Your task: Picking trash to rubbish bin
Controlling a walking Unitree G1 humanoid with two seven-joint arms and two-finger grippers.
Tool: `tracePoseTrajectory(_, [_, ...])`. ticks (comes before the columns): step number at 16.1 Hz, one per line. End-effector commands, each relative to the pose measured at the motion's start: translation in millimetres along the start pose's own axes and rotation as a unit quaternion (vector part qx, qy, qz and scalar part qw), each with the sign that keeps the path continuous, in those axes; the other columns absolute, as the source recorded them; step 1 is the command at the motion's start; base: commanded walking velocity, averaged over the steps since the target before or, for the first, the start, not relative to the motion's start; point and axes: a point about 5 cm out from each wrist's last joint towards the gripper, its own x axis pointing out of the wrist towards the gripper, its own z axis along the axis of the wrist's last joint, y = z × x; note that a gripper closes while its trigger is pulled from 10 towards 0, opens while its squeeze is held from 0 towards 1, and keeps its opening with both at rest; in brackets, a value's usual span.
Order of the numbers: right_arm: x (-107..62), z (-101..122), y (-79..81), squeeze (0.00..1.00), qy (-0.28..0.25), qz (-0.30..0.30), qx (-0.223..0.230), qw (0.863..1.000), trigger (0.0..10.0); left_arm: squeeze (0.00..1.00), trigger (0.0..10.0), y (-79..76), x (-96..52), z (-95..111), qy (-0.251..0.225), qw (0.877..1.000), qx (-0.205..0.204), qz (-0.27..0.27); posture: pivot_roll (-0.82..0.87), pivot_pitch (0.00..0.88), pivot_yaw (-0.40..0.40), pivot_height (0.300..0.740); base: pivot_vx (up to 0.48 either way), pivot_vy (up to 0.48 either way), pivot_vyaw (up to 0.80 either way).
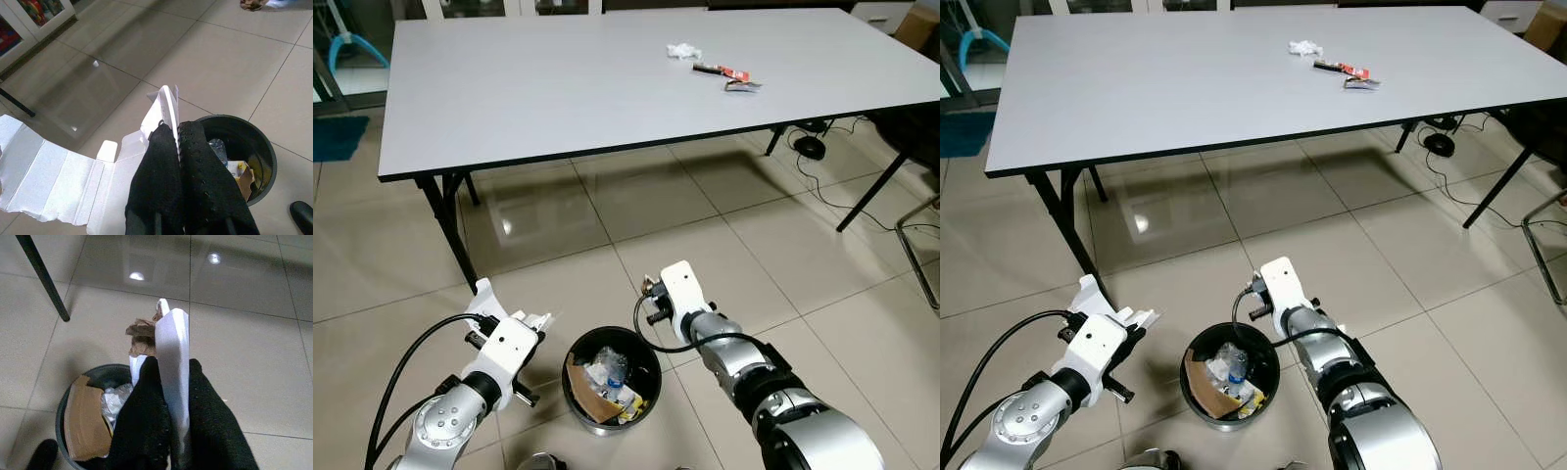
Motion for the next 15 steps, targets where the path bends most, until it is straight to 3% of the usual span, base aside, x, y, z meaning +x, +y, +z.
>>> tracePoseTrajectory(1, [0.1, 1.1, -2.4, 1.0, -0.004, -0.003, 0.012, 1.0, 10.0, 0.0, 10.0, -1.4, -2.8, 1.4, 0.001, 1.0, -0.002, -0.006, 0.06, 0.128, -0.085, 0.74, 0.0, 0.0, 0.0])
tracePoseTrajectory(10, [2.3, 7.2, 0.3, 1.0, -0.014, 0.003, 0.034, 0.999, 10.0, 0.0, 10.0, -0.4, -2.9, 1.8, 0.006, 1.0, -0.002, -0.006, 0.06, 0.124, -0.08, 0.74, 0.0, 0.0, 0.0])
tracePoseTrajectory(15, [2.0, 6.6, -1.6, 1.0, -0.01, -0.003, 0.021, 1.0, 10.0, 0.0, 10.0, -1.0, 1.1, 2.7, 0.0, 1.0, -0.018, 0.003, 0.06, 0.121, -0.079, 0.74, 0.0, 0.0, 0.0])
